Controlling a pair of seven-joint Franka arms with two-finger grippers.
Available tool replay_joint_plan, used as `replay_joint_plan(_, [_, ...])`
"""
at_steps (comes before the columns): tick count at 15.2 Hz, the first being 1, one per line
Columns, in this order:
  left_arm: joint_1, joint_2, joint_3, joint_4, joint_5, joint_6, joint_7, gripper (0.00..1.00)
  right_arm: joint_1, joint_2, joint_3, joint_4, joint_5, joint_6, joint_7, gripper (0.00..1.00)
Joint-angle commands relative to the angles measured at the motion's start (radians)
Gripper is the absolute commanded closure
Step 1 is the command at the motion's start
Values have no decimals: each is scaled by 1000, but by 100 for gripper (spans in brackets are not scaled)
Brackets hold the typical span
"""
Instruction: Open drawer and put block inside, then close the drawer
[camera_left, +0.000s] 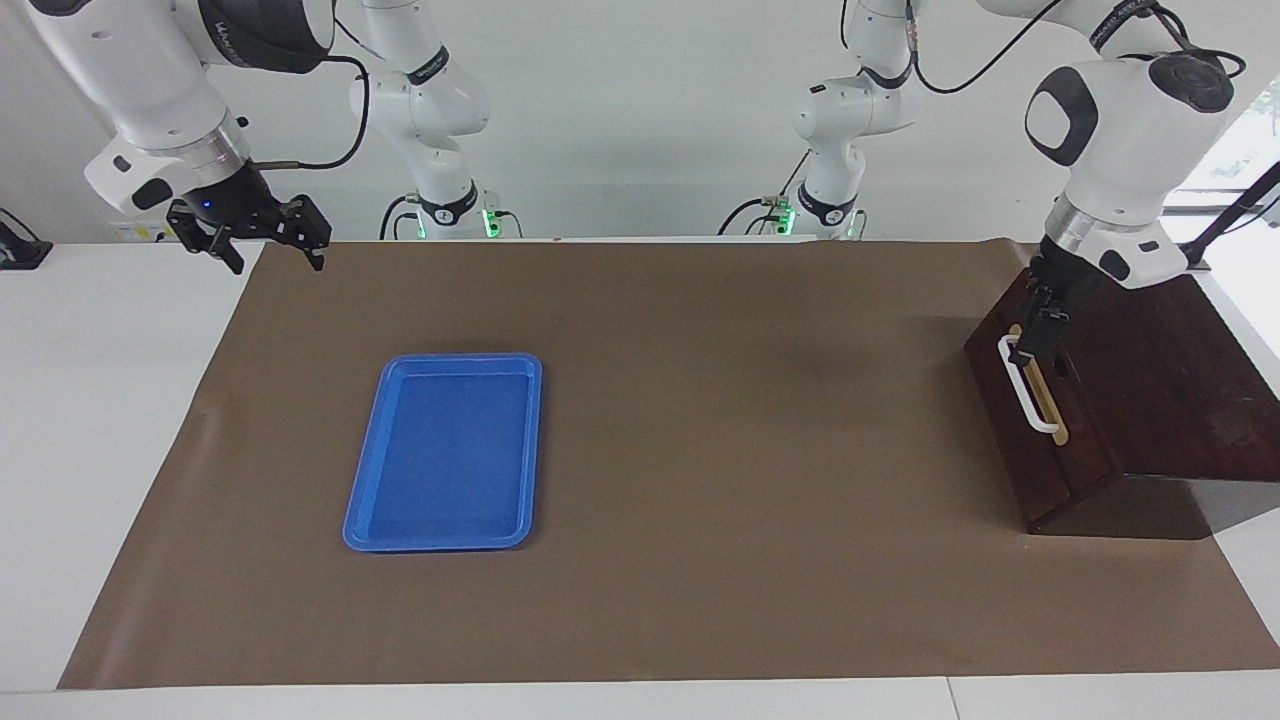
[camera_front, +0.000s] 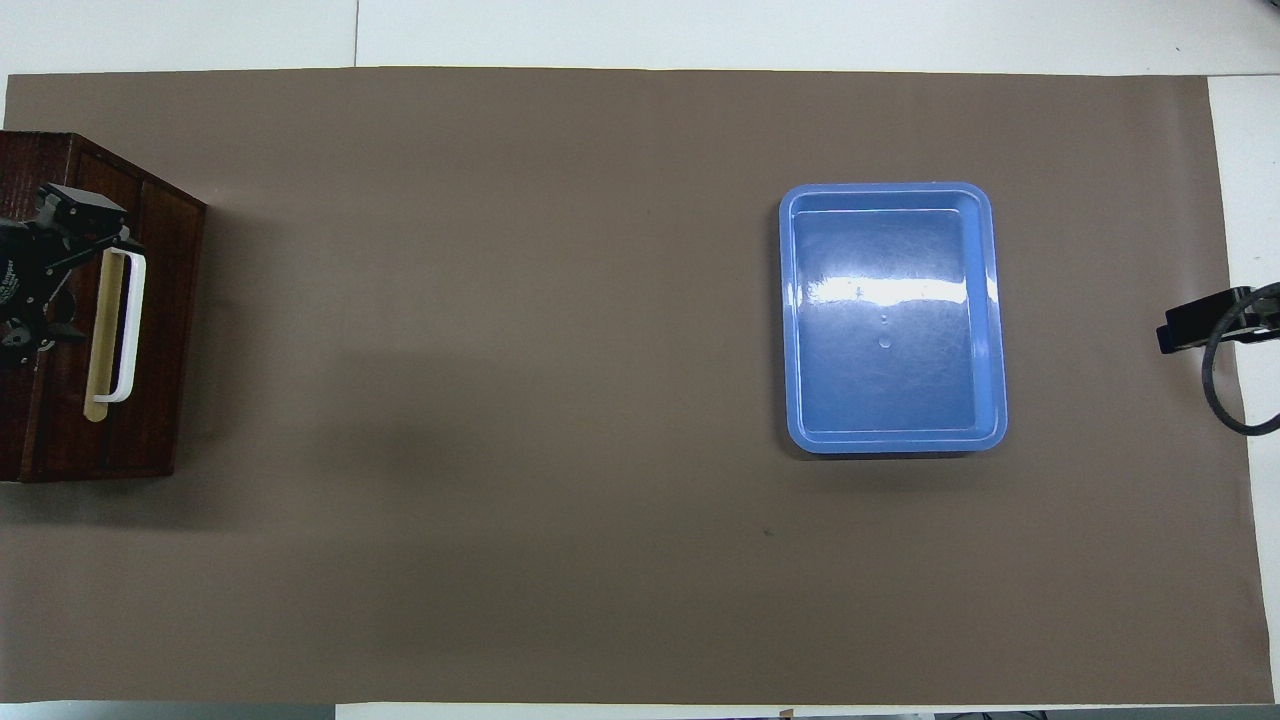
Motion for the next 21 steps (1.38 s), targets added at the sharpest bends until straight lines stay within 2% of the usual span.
replay_joint_plan(1, [-2,-1,10,64,13,-102,244,0,-10,-11,10,-5,15,3,14,0])
replay_joint_plan(3, [0,-3,12,85,10,-143,398,0,-10,-11,10,-5,16,3,14,0])
replay_joint_plan(6, [-4,-23,12,53,8,-175,570,0,-10,-11,10,-5,15,3,13,0])
replay_joint_plan(8, [-10,-27,9,47,4,-194,578,0,-12,-11,10,-5,16,3,13,0])
replay_joint_plan(12, [-108,-27,5,50,4,-198,578,0,-12,-11,10,-5,15,3,13,0])
replay_joint_plan(16, [-160,-20,5,59,7,-162,609,0,-12,-11,10,-5,15,3,13,0])
replay_joint_plan(18, [-154,-9,5,94,2,-194,623,0,-12,-11,10,-5,15,3,13,0])
replay_joint_plan(21, [-149,48,9,189,-21,-281,658,0,-12,-11,10,-5,15,3,11,0])
